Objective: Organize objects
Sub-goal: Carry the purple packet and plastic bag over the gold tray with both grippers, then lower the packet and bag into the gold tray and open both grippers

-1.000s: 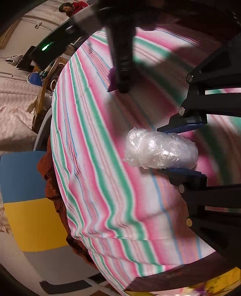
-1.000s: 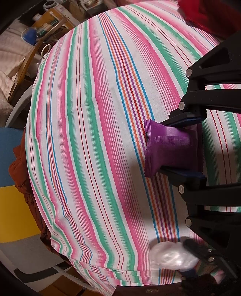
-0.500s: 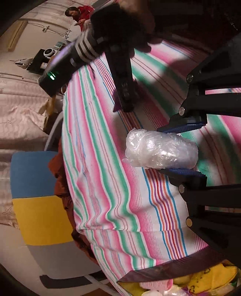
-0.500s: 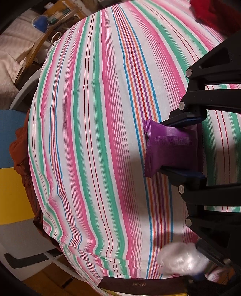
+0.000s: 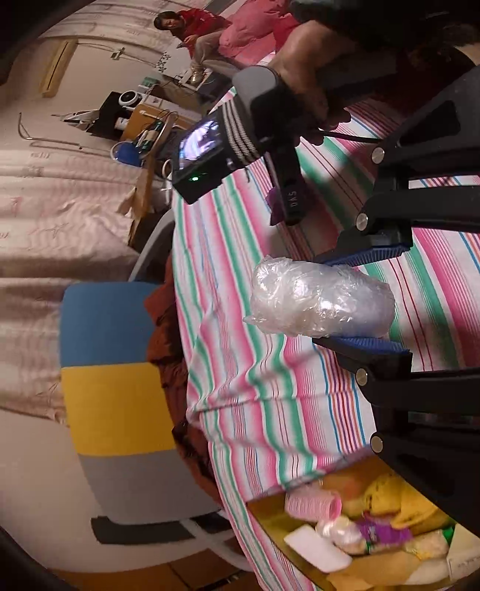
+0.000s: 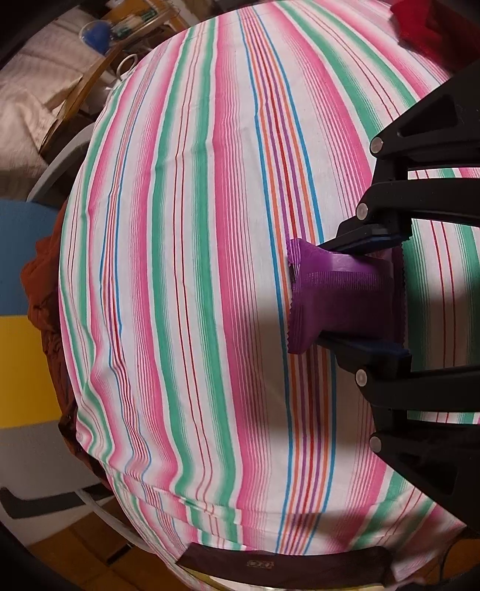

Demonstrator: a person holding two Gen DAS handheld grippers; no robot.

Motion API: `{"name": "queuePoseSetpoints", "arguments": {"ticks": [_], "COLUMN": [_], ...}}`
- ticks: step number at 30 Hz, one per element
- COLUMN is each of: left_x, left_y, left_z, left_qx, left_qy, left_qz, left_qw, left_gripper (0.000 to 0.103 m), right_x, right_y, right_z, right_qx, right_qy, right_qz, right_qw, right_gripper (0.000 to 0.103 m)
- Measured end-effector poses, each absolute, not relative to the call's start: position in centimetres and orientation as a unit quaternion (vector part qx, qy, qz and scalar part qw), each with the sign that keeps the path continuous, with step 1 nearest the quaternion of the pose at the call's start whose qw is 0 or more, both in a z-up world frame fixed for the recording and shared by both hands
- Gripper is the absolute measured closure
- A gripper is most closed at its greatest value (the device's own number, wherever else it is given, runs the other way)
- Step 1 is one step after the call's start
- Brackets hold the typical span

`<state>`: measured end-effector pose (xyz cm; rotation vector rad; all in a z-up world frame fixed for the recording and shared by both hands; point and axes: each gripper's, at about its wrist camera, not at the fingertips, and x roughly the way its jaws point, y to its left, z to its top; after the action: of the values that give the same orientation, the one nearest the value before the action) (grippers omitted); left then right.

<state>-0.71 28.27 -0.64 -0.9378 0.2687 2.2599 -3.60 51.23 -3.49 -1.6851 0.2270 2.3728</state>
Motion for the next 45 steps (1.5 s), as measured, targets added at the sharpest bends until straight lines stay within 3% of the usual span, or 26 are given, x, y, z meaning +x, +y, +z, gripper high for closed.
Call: {"name": "queuePoseSetpoints", "arguments": {"ticks": [15,35,45], "left_x": [-0.9,-2.3,-2.7], "left_y": [22.7,6.9,2.6], "left_z": [0.6,1.4,0.6], "left_qx": [-0.357,-0.363,-0.373], "left_qy": [0.069,-0.011,-0.049], "left_qz": [0.882,0.920,0.920], "left_qw": [0.299,0.147,0.105], "left_gripper": [0.070,0.069,0.069], "right_x": [-4.5,-4.0,-4.9], "right_y": [44.9,39.7,28.7], "right_z": [-6.3,-3.8,0.0], "right_qx": [-0.574,-0.539,-0.482], "right_qy": [0.034,0.035,0.039], "right_qz": [0.817,0.841,0.858], "right_qw": [0.048,-0.048,-0.173], "right_gripper": [0.064,0.064,0.064]}}
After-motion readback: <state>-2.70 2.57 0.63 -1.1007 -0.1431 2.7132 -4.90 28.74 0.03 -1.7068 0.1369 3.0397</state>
